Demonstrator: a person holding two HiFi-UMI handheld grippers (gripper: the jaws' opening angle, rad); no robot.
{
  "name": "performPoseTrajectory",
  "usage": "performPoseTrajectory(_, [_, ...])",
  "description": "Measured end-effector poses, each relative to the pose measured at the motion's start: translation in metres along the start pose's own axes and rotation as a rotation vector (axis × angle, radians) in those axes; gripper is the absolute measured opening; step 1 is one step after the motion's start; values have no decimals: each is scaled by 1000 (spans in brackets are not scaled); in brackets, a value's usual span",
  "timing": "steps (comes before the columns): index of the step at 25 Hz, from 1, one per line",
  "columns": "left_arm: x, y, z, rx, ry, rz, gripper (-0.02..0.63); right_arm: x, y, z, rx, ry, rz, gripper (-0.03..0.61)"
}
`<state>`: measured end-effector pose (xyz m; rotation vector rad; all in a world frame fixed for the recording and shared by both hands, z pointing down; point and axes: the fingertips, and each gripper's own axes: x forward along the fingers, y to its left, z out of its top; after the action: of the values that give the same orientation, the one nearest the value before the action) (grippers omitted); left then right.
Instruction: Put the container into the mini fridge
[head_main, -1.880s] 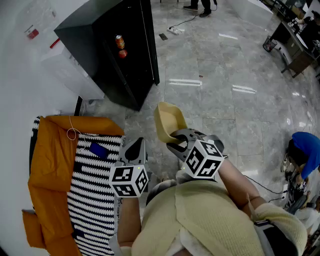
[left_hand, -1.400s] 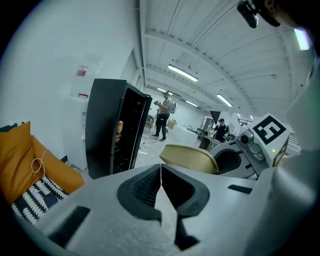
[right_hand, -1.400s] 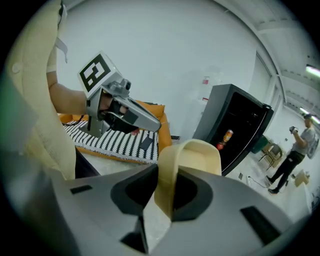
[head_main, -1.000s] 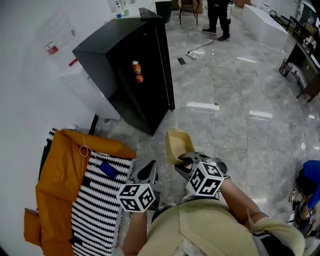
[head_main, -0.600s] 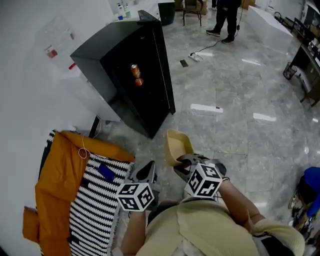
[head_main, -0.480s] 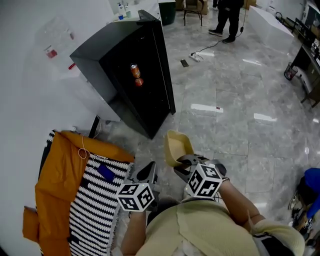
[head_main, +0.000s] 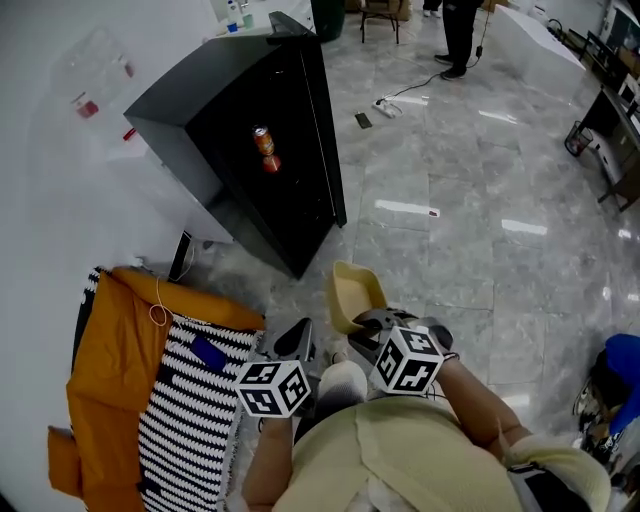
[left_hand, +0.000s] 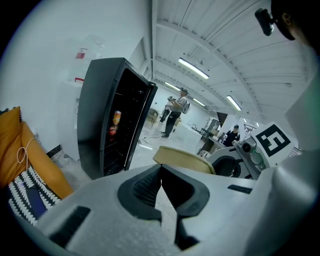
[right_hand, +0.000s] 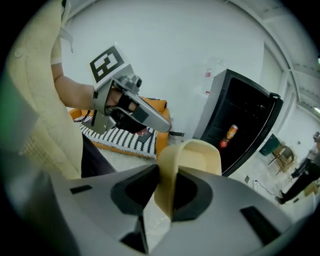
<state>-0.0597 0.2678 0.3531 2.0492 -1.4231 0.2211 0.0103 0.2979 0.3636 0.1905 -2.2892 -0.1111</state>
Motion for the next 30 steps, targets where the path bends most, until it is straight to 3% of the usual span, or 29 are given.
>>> performPoseTrajectory(11, [53,35,37,1,34,-48,23,33,-52,7,12,66,19,86])
performPoseTrajectory(30, [106,95,62,23,104,-97,23,87,-104,21,50,154,49,86])
